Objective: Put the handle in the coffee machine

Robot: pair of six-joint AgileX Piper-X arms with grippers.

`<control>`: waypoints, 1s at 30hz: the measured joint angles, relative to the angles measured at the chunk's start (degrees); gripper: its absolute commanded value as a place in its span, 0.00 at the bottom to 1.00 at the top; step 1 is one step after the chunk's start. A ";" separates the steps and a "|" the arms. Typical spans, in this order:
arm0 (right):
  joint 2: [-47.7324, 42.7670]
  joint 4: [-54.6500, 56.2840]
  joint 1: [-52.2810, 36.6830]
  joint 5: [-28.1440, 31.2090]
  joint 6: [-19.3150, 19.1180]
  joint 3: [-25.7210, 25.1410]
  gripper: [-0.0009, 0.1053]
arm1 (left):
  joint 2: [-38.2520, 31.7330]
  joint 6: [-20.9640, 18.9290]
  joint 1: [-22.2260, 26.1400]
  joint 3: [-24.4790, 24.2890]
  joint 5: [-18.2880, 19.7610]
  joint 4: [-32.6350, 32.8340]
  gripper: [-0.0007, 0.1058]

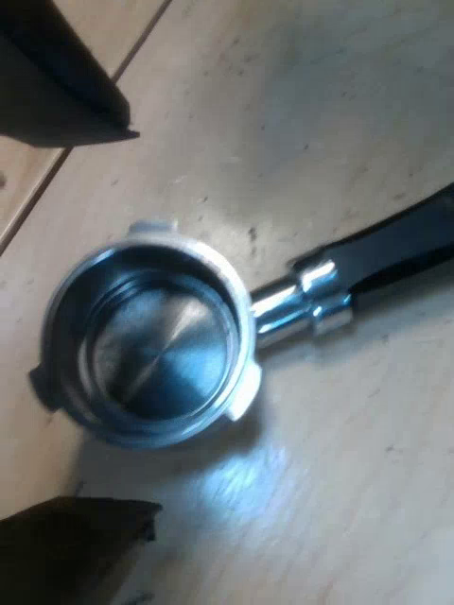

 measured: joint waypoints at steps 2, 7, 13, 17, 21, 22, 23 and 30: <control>0.95 1.41 0.00 0.08 0.00 0.00 0.73 | 0.00 0.00 0.00 0.00 -0.68 -0.68 0.77; 3.86 1.54 0.00 0.08 0.00 -1.59 0.73 | 0.00 0.00 0.00 0.00 -1.12 -1.26 0.77; 5.20 3.95 0.00 2.73 4.39 -6.09 0.73 | 0.00 0.00 0.00 0.00 -1.33 -1.24 0.80; 5.56 10.37 0.00 5.39 17.35 -10.89 0.73 | 0.00 0.00 0.00 0.00 -1.53 -1.24 0.80; 5.56 13.15 0.00 5.39 30.73 -10.89 0.73 | 0.00 0.00 0.00 0.00 -1.92 -1.76 0.80; 5.56 13.30 0.00 5.39 32.78 -10.89 0.73 | 0.00 0.17 0.00 0.00 -1.94 -1.76 0.80; 5.56 13.35 0.00 5.39 36.37 -10.89 0.73 | 0.00 0.56 0.00 0.00 -1.93 -1.76 0.80; 5.56 13.34 0.00 5.39 49.73 -10.89 0.73 | 0.00 3.95 0.00 0.00 0.36 -2.06 0.80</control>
